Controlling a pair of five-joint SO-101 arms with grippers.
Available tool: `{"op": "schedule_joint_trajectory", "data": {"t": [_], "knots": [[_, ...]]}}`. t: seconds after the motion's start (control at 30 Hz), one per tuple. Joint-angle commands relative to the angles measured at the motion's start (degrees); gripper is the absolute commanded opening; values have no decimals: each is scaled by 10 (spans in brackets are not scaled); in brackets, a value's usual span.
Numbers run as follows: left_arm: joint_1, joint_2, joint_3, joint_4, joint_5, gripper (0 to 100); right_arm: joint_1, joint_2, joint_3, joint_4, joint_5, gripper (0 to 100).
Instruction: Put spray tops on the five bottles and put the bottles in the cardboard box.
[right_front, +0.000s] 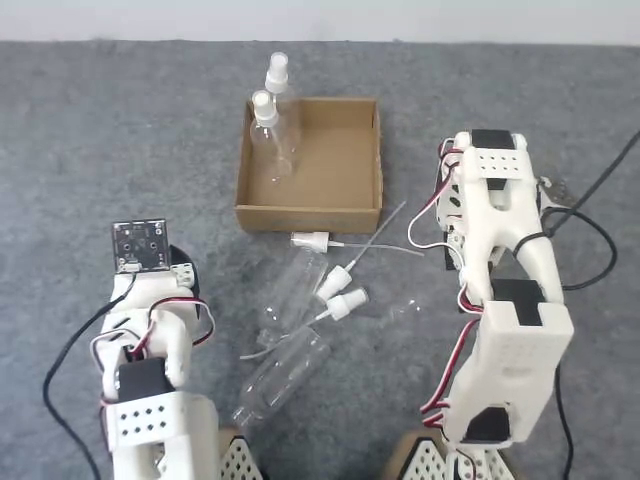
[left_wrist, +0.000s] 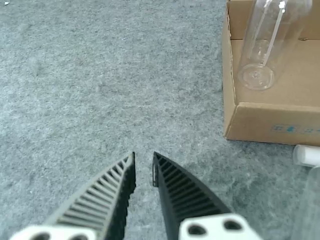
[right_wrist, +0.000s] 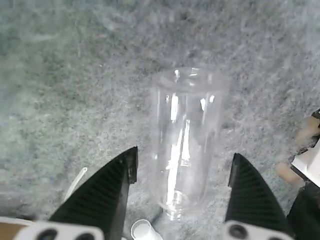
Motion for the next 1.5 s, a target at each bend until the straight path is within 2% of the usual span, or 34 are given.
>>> {"op": "schedule_joint_trajectory", "data": {"t": [0.0, 0.4, 0.67, 0.9, 0.97, 1.27, 1.47], "knots": [[-1, -11, -8, -16, -6, 59, -11, -53, -48, 25, -33, 239], [-1, -11, -8, -16, -6, 59, -40, -56, -66, 26, -33, 239], [1, -11, -8, -17, -6, 59, -38, -135, -68, 26, -33, 239], [1, -11, -8, -17, -6, 59, -36, -184, -52, 26, 25, 239], [1, -11, -8, -18, -6, 59, -36, -196, -40, 26, 57, 239], [2, -11, -8, -18, -6, 59, -36, -255, 34, 26, 338, 239], [2, -11, -8, -18, -6, 59, -39, -286, 71, 26, 450, 239]]}}
